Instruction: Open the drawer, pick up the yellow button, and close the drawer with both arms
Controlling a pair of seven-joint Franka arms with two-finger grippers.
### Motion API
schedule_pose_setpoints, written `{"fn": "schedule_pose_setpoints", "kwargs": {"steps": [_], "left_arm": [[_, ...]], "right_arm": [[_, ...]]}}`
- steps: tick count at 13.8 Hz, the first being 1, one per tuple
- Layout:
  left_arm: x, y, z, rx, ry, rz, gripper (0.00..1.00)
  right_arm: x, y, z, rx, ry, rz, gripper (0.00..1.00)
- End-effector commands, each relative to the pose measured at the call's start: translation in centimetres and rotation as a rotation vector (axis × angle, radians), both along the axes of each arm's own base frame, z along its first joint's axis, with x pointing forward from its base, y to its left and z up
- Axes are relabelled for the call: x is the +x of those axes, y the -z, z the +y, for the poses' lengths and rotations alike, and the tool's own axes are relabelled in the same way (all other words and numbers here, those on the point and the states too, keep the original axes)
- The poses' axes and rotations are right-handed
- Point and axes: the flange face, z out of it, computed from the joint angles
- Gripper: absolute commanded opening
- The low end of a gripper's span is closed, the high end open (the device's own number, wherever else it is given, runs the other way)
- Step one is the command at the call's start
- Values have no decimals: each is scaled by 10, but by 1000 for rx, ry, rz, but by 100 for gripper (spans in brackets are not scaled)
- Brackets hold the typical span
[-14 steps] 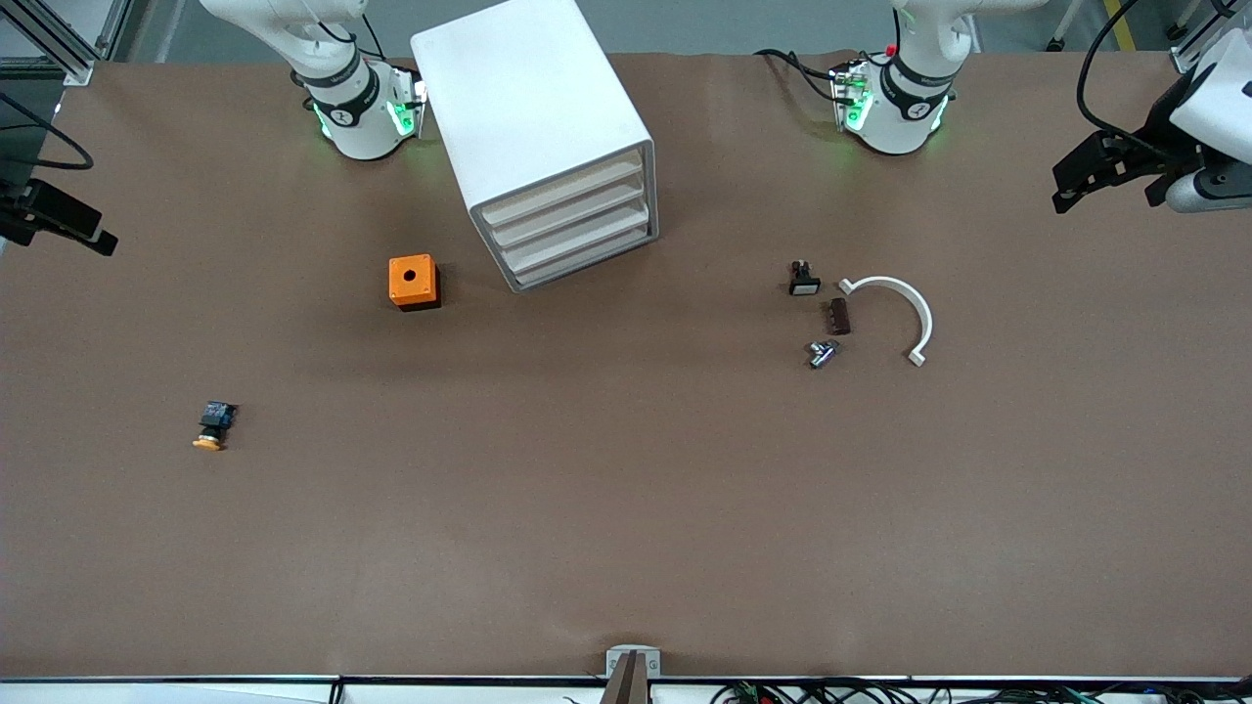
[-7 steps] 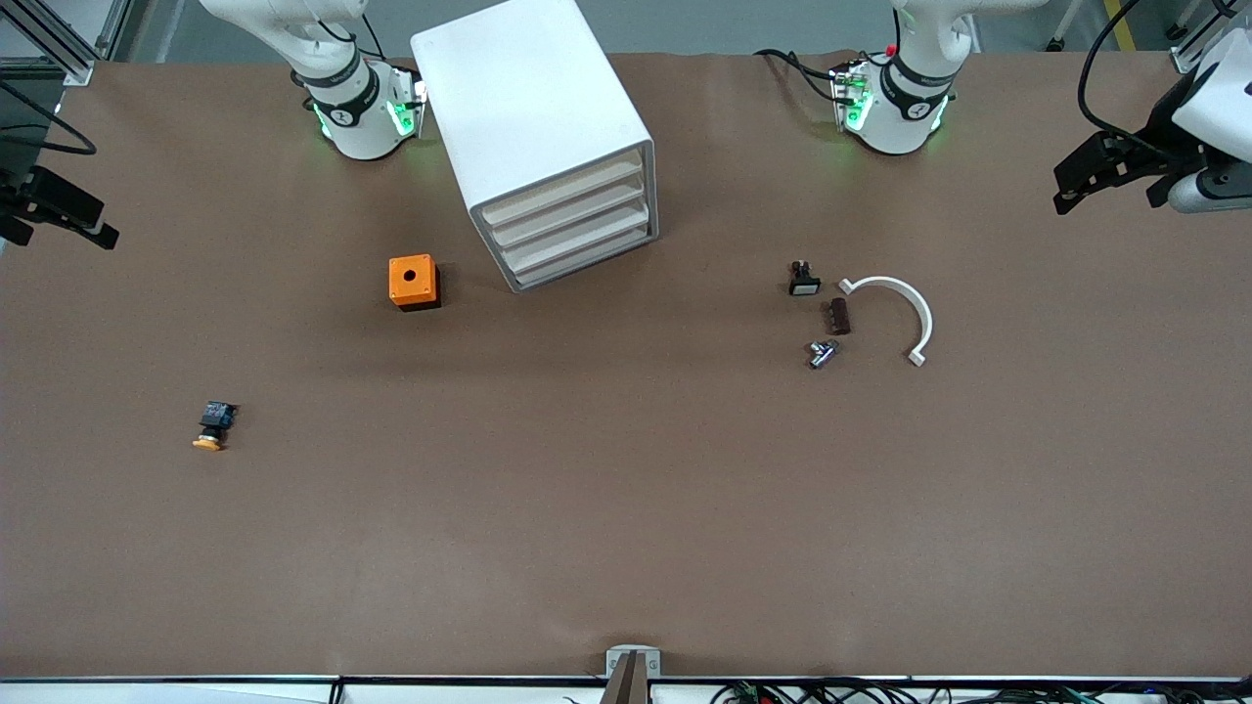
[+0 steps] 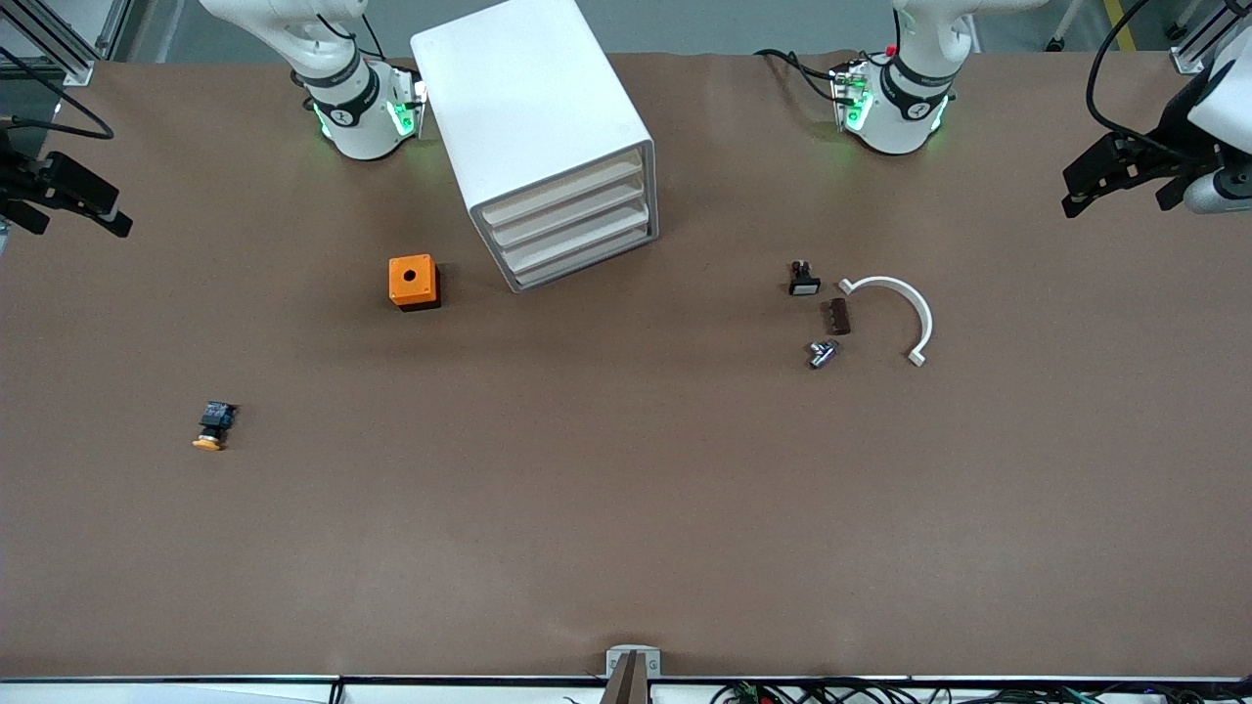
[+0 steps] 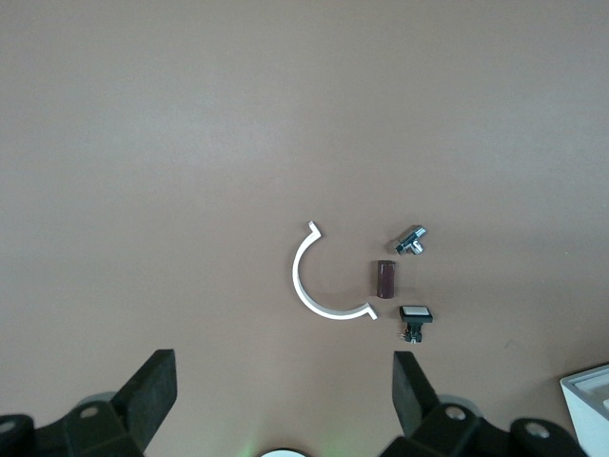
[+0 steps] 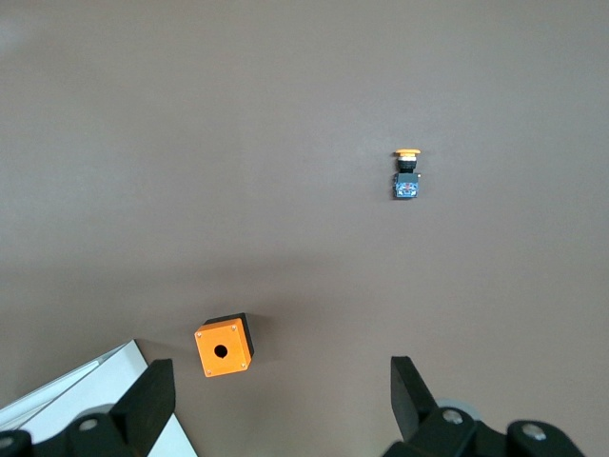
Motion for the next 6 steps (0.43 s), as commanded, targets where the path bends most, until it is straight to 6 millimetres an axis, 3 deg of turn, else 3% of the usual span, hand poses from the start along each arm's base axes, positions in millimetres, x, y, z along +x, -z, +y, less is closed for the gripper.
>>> {"fn": "schedule_pose_setpoints", "kwargs": {"steps": [1, 6], "left_arm": [[2, -5, 2, -15, -1, 3, 100], [2, -4, 0, -14, 3, 12, 100]], "right_arm": [[-9, -2, 2, 4, -10, 2, 100], [-9, -8, 2, 4, 0, 7, 100]]}}
